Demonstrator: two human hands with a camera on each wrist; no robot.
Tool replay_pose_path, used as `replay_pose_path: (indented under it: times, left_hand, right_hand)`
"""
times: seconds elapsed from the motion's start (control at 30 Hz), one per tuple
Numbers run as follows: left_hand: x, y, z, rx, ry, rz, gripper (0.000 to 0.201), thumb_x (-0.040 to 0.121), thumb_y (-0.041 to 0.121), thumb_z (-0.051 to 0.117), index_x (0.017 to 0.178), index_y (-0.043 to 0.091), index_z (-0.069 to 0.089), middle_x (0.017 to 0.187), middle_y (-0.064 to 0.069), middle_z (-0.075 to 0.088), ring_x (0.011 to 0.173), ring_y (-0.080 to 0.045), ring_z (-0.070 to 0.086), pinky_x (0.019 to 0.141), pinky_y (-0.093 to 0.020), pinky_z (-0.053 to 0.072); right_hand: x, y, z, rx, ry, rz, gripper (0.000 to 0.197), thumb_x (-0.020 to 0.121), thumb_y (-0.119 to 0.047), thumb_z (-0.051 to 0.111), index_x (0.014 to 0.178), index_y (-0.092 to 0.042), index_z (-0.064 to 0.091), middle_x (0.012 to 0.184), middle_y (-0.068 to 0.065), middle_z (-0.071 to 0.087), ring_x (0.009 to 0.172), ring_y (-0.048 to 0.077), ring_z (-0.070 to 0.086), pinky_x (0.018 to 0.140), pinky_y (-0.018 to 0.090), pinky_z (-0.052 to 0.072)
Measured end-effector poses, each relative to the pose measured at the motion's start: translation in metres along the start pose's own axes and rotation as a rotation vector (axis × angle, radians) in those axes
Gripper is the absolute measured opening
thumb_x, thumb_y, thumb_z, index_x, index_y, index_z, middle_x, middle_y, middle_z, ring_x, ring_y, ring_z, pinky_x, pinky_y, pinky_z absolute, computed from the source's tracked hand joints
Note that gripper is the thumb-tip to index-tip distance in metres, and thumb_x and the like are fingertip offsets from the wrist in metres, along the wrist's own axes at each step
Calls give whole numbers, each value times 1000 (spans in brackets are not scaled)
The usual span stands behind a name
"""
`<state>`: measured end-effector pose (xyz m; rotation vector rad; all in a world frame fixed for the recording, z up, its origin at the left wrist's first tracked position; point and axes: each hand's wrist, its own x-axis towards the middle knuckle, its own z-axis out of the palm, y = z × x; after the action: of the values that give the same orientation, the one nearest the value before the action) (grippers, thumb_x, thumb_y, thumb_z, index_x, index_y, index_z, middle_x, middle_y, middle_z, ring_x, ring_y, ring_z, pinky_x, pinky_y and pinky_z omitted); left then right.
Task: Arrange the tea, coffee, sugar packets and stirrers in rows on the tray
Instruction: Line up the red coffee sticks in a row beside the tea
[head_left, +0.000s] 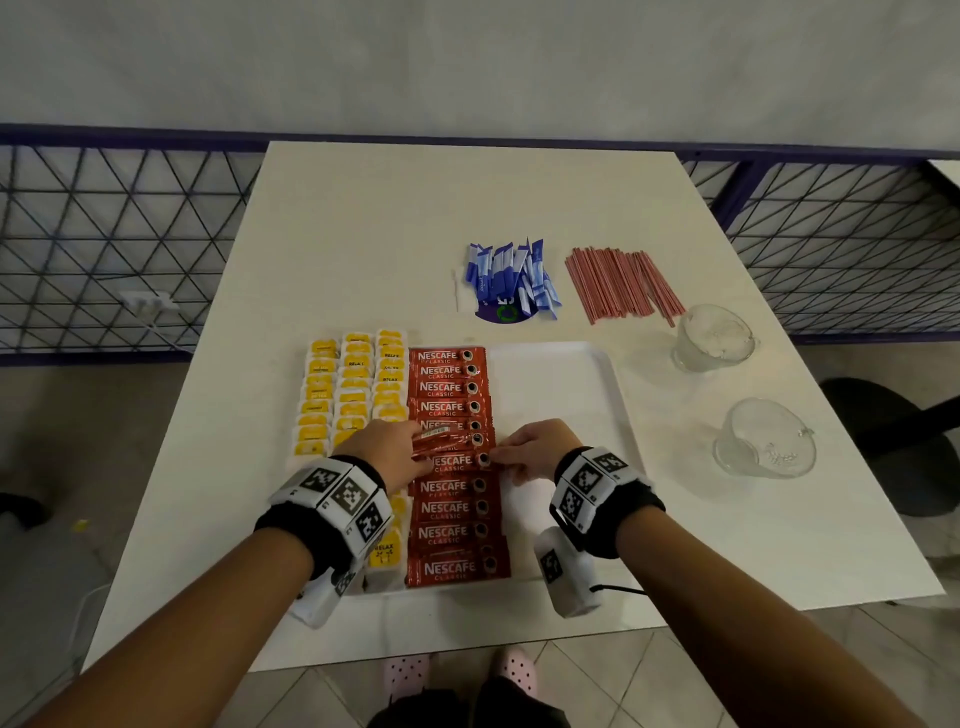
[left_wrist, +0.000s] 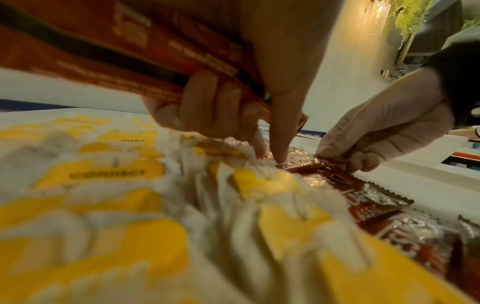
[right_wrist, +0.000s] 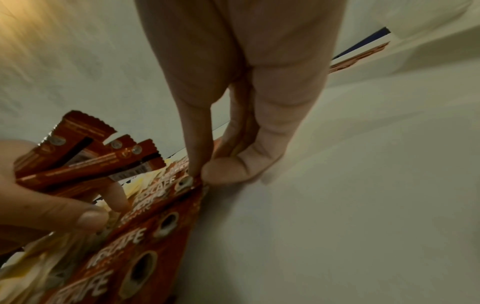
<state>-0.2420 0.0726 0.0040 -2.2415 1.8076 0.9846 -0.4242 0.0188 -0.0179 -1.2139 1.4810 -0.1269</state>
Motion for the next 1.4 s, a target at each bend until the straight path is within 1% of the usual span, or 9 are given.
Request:
replay_pose_path:
  times: [0.2,0.53,0.73,0.83,1.03,1.13,1.27,1.33,1.4]
  left_hand:
    - [0,-2,4,14,-13,-22,36,88,40,59,119,22,55,109,1,65,96,-17,62,81,-29,51]
    - [-5,-1,-4,-163,32,-3,24,85,35,63,99,16,60,83,5,59,83,-16,61,60,-19,41]
    - [-16,9,-26,-477,-144,6,27,80,33,70,74,9,57,46,6,52,34,-5,43,37,-16,36]
    - [-22,15,-32,-587,-191,9,27,78,27,73,66,10,56,43,5,52,32,-7,40,33,-16,32]
    - [-34,19,-35,-756,-202,15,30,82,29,68,63,11,53,37,6,48,29,-5,37,33,-16,29]
    - [-40,12,-32,-882,-180,-30,38,84,39,60,67,7,53,35,5,45,27,-5,33,33,-16,27]
    - [-41,-2,-23,-1052,-121,-124,53,80,48,62,101,0,60,71,-15,56,32,-8,36,35,-16,28]
    - [-43,-6,-18,-1106,-143,-126,40,86,37,60,108,3,61,77,-10,65,32,-6,36,35,-15,28]
    - [-46,-7,-13,-1129,-138,-106,18,89,22,59,97,6,63,62,-3,63,31,-4,33,34,-14,26]
  right_hand:
    - [3,0,2,-8,3,-3,19,76,-15,75,68,-10,58,65,7,62,53,13,56,73,28,55]
    - [-2,4,-4,22,-3,-64,22,76,-25,75,75,-11,58,67,5,63,56,13,58,70,26,55]
    - [-28,-24,-13,-14,-137,-266,34,80,-27,71,106,-16,54,84,3,62,69,13,59,67,23,53]
    - [-40,-47,-9,-32,-182,-366,35,79,-22,72,109,-16,56,86,0,60,71,15,59,69,25,52]
    - [-44,-59,-4,-44,-188,-433,21,81,-11,69,98,-7,58,72,2,61,58,13,58,64,23,54]
    - [-43,-52,-4,-17,-206,-423,19,83,-11,66,99,-5,58,68,3,61,46,3,57,51,15,50]
    - [-41,-41,-6,51,-247,-448,5,82,-9,67,81,-10,62,66,4,62,45,4,54,46,15,46]
    - [-39,-37,-6,99,-241,-472,9,79,-3,68,78,-11,64,66,3,61,52,7,56,51,16,49]
    - [-37,-33,-5,121,-264,-474,16,77,2,69,79,-14,66,71,2,62,64,12,58,62,17,52]
